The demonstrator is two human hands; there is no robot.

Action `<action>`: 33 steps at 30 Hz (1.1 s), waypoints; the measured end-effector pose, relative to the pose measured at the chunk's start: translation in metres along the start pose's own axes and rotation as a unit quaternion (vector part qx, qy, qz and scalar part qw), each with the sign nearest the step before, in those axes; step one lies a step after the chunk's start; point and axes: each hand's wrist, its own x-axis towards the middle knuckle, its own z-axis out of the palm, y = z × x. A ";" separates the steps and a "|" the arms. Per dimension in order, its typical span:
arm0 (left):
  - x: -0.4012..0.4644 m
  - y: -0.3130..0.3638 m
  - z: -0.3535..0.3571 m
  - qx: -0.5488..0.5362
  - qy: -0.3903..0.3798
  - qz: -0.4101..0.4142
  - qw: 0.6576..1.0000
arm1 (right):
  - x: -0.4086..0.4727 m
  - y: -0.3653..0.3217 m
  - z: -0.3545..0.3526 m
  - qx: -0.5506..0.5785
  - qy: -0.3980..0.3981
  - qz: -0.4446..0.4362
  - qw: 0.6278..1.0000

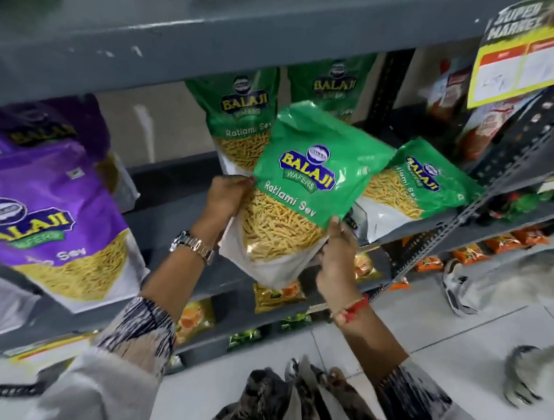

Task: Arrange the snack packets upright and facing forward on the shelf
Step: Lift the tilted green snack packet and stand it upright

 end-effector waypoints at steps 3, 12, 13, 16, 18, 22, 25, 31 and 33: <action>-0.038 0.009 -0.010 -0.037 0.048 0.012 0.998 | -0.001 -0.022 -0.002 -0.026 -0.024 -0.033 0.999; -0.107 0.023 -0.042 -0.118 0.078 0.031 0.989 | -0.017 -0.050 -0.001 -0.031 -0.097 -0.051 0.994; -0.106 0.021 -0.045 -0.122 0.079 0.035 0.989 | -0.020 -0.050 0.003 -0.029 -0.095 -0.045 0.994; -0.098 0.014 -0.048 -0.153 0.082 0.031 0.984 | -0.019 -0.049 0.015 -0.037 -0.120 -0.055 0.991; -0.089 0.006 -0.051 -0.167 0.080 0.026 0.982 | -0.014 -0.050 0.025 -0.040 -0.169 -0.073 0.982; -0.073 -0.004 -0.051 -0.179 0.094 0.039 0.979 | 0.006 -0.048 0.044 -0.059 -0.211 -0.091 0.972; -0.063 -0.010 -0.053 -0.187 0.092 0.055 0.977 | 0.021 -0.042 0.054 -0.052 -0.231 -0.052 0.970; -0.051 -0.033 -0.056 -0.194 0.071 0.058 0.977 | 0.035 -0.026 0.059 -0.069 -0.256 -0.034 0.964; -0.049 -0.038 -0.056 -0.192 0.065 0.055 0.978 | 0.036 -0.022 0.055 -0.075 -0.259 -0.029 0.963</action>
